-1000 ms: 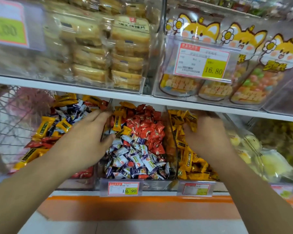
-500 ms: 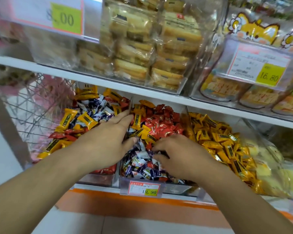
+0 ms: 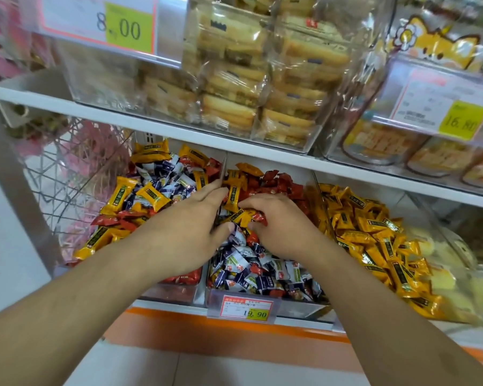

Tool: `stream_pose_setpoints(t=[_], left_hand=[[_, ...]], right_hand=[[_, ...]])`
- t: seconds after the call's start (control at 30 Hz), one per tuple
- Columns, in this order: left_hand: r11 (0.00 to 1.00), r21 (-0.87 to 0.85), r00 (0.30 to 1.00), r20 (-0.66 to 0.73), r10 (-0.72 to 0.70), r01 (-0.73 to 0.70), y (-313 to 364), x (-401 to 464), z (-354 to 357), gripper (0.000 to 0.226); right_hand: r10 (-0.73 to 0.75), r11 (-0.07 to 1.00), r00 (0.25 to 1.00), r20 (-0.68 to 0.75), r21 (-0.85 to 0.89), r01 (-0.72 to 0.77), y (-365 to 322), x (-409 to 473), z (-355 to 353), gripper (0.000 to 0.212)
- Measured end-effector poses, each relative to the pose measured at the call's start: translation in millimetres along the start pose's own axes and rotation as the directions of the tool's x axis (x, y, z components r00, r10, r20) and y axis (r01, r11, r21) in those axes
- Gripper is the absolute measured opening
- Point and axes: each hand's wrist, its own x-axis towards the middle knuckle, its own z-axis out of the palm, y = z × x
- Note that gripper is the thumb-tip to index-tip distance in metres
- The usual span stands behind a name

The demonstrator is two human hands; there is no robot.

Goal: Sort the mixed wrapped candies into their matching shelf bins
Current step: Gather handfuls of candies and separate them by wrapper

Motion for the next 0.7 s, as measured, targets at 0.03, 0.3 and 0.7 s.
stream_pose_setpoints(t=[0.03,0.3,0.7], left_hand=[[1.0,-0.004,1.0,0.002,-0.001,0.001,-0.4,-0.1,-0.2,0.073],[1.0,-0.017,1.0,-0.001,0.006,-0.006,0.8,-1.2,-1.6,0.074],[0.987,0.028,0.953,-0.258,0.162,-0.16,18.2,-0.6,-3.4,0.057]], right_hand=[[0.027,1.0,0.999,0.026,0.004,-0.027,-0.2,1.6,0.6,0.048],[0.039,0.999,0.999,0.019,-0.002,-0.039,5.2,-0.7,2.5,0.035],[0.09,0.965,0.97,-0.225,0.259,-0.029,0.9,-29.2,-22.6,0.024]])
